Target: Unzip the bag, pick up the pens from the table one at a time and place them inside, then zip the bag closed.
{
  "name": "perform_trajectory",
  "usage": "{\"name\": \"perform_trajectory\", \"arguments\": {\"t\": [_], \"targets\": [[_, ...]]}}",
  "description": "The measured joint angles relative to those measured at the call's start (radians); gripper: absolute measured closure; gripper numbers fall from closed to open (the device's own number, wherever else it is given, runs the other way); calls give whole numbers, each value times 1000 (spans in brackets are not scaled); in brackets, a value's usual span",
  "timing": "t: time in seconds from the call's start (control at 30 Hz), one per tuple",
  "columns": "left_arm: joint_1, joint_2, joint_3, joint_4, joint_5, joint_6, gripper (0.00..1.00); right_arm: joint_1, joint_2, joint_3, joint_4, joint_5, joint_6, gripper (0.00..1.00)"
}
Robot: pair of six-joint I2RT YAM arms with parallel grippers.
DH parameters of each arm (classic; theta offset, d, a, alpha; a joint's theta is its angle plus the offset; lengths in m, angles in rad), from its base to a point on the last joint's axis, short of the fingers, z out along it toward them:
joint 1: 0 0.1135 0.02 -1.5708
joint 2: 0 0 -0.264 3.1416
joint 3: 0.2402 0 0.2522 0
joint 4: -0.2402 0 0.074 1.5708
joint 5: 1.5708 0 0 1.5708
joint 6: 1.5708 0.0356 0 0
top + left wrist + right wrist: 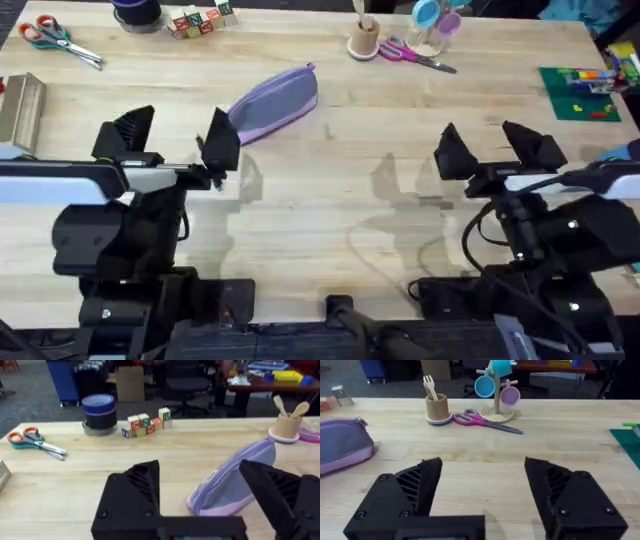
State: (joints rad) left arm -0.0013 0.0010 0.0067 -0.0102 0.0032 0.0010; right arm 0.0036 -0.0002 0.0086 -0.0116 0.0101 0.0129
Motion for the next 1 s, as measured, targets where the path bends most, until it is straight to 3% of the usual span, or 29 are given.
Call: {"name": "perform_trajectory", "arguments": {"t": [0.3,0.43,0.57,0.73,1.0], "targets": [[0,0,3,52,-55,23,8,0,0,23,-49,-3,2,5],[0,7,61,-63,-83,28,7,0,43,131,-238,-3,2,5],[0,92,263,-285,-109,72,10,-7,166,296,-381,0,2,5],[0,296,574,-530,-124,136,10,-9,386,516,-489,0,-3,6],[0,631,946,-876,-97,166,10,-9,744,858,-658,-54,-7,5]]}}
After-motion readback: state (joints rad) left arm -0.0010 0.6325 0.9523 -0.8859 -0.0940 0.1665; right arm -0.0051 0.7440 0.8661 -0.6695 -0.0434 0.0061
